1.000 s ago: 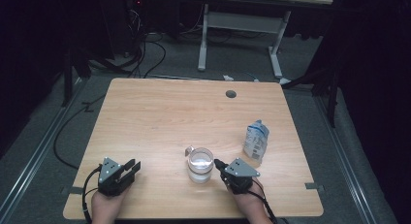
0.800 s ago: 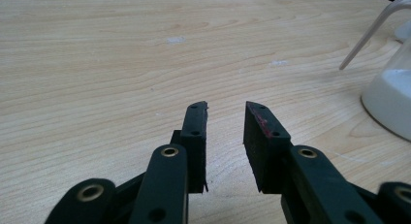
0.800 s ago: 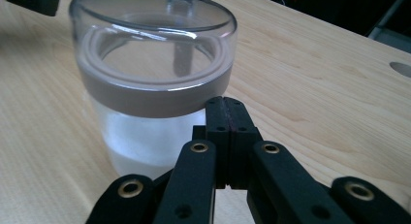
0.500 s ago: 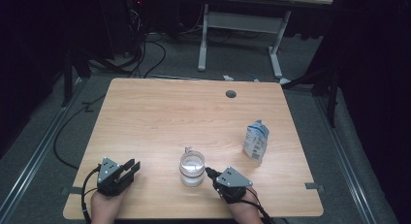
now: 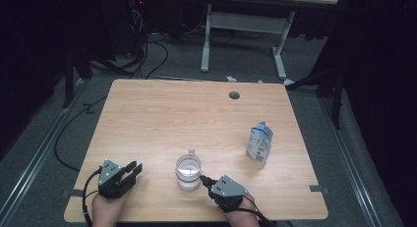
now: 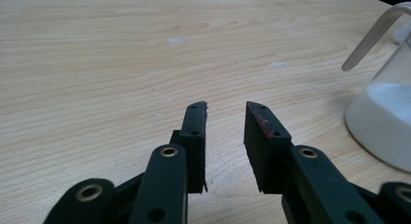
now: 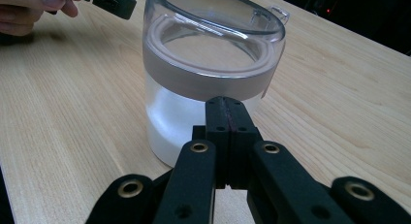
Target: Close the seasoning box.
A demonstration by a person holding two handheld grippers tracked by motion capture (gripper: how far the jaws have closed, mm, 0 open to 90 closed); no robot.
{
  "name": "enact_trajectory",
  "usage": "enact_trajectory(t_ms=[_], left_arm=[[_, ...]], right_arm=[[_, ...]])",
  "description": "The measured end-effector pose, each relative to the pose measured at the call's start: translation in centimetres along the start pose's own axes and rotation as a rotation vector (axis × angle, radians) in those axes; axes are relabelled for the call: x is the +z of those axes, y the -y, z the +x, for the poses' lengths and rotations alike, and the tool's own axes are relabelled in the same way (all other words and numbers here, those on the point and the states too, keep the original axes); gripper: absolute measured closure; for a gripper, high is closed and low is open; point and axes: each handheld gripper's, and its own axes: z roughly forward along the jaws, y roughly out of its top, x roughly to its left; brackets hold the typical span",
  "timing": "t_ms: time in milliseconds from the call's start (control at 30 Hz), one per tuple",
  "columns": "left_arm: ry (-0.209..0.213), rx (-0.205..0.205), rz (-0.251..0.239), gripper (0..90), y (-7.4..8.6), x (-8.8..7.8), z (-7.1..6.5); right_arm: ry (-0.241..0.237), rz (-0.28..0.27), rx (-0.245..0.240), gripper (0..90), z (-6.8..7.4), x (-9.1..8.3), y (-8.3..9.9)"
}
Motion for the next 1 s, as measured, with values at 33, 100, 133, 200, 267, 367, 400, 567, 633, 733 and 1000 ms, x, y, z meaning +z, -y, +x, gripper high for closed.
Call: enact_trajectory(t_ms=[33,100,133,200,267,367,400,567,633,733,1000], left_arm=[[0.0,0.001,0.0,70.1,0.0,0.0,0.0],[0.0,0.001,0.0,70.2,0.0,0.0,0.0],[-0.001,0.001,0.0,70.2,0.0,0.0,0.0],[-0.002,0.001,-0.002,70.1,0.0,0.0,0.0],[-0.003,0.0,-0.003,70.1,0.0,0.0,0.1],[-0.003,0.0,-0.002,69.9,0.0,0.0,0.1],[-0.002,0.0,-0.002,69.8,0.0,0.0,0.1],[0.0,0.001,0.001,69.1,0.0,0.0,0.0],[0.001,0.002,0.001,68.9,0.0,0.0,0.0],[-0.001,0.001,-0.001,68.6,0.0,0.0,0.0],[-0.001,-0.007,-0.004,67.4,0.0,-0.1,0.1]], right_arm=[[-0.001,-0.001,0.002,90.0,0.0,0.0,0.0],[0.0,-0.003,0.003,90.0,-0.1,0.0,0.0],[0.001,-0.004,0.004,90.0,-0.1,0.0,0.0],[0.002,-0.005,0.006,90.0,-0.1,-0.1,0.0],[0.007,-0.002,0.01,88.9,-0.3,-0.1,0.1],[0.024,-0.001,0.026,86.5,-1.0,-0.2,0.3],[0.03,0.002,0.035,85.7,-1.4,-0.2,0.4],[0.078,0.021,0.093,81.2,-3.7,-0.4,1.5],[0.096,0.028,0.115,79.7,-4.7,-0.7,2.0],[0.132,0.038,0.136,77.4,-6.0,-1.2,2.8],[0.215,0.024,0.196,70.7,-8.9,-4.1,4.3]])
